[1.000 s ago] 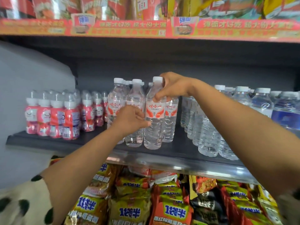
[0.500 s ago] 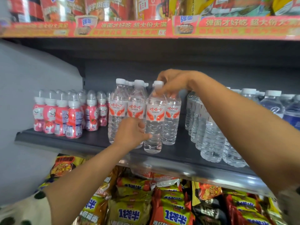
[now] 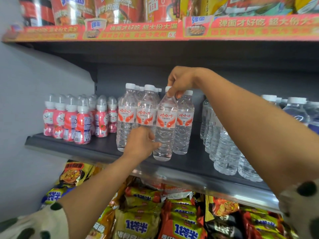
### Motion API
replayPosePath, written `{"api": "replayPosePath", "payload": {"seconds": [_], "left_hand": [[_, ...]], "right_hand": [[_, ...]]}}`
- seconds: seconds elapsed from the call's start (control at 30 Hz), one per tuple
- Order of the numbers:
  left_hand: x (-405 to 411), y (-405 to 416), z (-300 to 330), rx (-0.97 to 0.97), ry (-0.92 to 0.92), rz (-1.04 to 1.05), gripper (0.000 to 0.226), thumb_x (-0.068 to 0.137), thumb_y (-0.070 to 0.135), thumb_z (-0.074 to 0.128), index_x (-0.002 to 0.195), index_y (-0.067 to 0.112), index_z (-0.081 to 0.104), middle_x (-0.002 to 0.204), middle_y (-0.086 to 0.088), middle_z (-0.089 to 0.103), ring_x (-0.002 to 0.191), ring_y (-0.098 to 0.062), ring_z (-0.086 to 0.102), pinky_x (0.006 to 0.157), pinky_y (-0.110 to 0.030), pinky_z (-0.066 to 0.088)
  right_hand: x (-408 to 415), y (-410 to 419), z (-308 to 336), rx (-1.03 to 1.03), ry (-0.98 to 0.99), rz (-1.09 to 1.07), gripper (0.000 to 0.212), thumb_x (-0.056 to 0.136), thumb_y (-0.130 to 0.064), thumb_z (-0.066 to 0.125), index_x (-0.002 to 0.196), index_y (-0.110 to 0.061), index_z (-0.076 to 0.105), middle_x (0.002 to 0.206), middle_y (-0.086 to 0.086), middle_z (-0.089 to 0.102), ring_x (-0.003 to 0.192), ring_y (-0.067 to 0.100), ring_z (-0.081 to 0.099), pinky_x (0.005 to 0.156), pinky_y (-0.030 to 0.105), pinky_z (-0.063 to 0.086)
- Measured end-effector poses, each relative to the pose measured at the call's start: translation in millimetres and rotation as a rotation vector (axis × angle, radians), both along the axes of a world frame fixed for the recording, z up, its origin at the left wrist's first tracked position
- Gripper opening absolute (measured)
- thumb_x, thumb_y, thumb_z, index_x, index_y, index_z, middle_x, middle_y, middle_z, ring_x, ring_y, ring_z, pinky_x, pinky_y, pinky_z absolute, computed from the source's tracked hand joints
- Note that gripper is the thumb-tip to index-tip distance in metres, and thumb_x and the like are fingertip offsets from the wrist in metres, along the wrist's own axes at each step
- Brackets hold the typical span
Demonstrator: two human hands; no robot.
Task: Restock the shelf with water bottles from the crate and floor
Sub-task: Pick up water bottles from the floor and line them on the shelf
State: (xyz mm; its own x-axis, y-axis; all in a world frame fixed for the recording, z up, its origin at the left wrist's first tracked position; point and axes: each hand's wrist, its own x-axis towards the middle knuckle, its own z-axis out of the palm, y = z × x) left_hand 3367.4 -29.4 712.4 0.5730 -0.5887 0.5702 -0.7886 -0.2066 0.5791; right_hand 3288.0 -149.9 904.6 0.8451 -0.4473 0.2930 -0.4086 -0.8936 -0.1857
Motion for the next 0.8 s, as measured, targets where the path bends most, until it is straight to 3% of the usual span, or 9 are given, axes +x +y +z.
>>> {"api": "replayPosePath", "payload": {"seconds": [0.17,0.33,0.43,0.5,0.63,0.73,0.8], "left_hand": [[-2.4,-1.7,-0.5,-0.010,0.030,0.006,0.028,0.077,0.022,0.081,0.080,-0.002,0.069,0.080,-0.018,0.070,0.077,-0.025,0.068,0.070,-0.032,0.055],[-3.3,2.0,0.8,0.023,0.010,0.003,0.028,0.077,0.021,0.080,0.081,-0.004,0.069,0.078,-0.021,0.067,0.071,-0.026,0.064,0.069,-0.034,0.056],[-4.4,12.3,5.6,0.041,-0.017,-0.002,0.022,0.076,0.020,0.081,0.077,0.008,0.062,0.071,-0.011,0.057,0.066,-0.020,0.056,0.075,-0.040,0.057],[-7.8,22.3,9.4,0.062,-0.032,-0.012,0.024,0.076,0.019,0.081,0.078,0.012,0.058,0.074,-0.012,0.058,0.071,-0.024,0.061,0.079,-0.043,0.056],[-20.1,47.1,9.0,0.119,-0.118,-0.024,0.018,0.073,0.009,0.076,0.082,0.011,0.061,0.079,-0.010,0.062,0.086,-0.030,0.067,0.079,-0.043,0.056],[-34.8,73.1,-7.4,0.235,-0.182,-0.023,0.026,0.074,0.021,0.077,0.094,0.010,0.063,0.092,-0.009,0.066,0.089,-0.027,0.063,0.080,-0.040,0.054],[-48.3,93.6,-31.9,0.360,-0.268,-0.014,0.027,0.076,0.027,0.075,0.091,0.011,0.061,0.091,-0.007,0.063,0.089,-0.028,0.062,0.079,-0.040,0.053]], "right_hand": [[-1.6,-0.1,-1.7,-0.027,0.010,-0.001,0.019,0.080,-0.017,0.076,0.089,-0.003,0.066,0.087,0.013,0.073,0.074,0.020,0.071,0.084,0.038,0.057],[-7.1,5.4,-0.7,-0.098,0.044,-0.042,0.029,0.079,-0.027,0.076,0.096,-0.006,0.066,0.088,0.008,0.072,0.080,0.021,0.071,0.085,0.040,0.056],[-20.9,17.3,-5.7,-0.249,0.018,-0.090,0.039,0.079,-0.034,0.076,0.106,-0.011,0.059,0.095,0.004,0.065,0.083,0.021,0.065,0.075,0.034,0.052],[-32.1,27.5,-17.1,-0.424,-0.048,-0.115,0.037,0.080,-0.030,0.073,0.108,-0.011,0.059,0.103,0.009,0.061,0.087,0.027,0.060,0.074,0.036,0.051],[-62.5,55.7,-68.6,-0.500,-0.130,-0.090,0.023,0.080,-0.023,0.063,0.102,-0.017,0.059,0.104,0.010,0.060,0.091,0.032,0.058,0.070,0.035,0.047],[-88.4,85.7,-131.0,-0.403,-0.047,-0.056,0.027,0.083,-0.026,0.061,0.108,-0.018,0.056,0.106,0.008,0.060,0.097,0.031,0.058,0.077,0.038,0.051],[-104.0,108.6,-180.3,-0.349,0.033,-0.062,0.034,0.085,-0.029,0.061,0.114,-0.015,0.052,0.113,0.010,0.058,0.102,0.032,0.057,0.080,0.040,0.050]]}}
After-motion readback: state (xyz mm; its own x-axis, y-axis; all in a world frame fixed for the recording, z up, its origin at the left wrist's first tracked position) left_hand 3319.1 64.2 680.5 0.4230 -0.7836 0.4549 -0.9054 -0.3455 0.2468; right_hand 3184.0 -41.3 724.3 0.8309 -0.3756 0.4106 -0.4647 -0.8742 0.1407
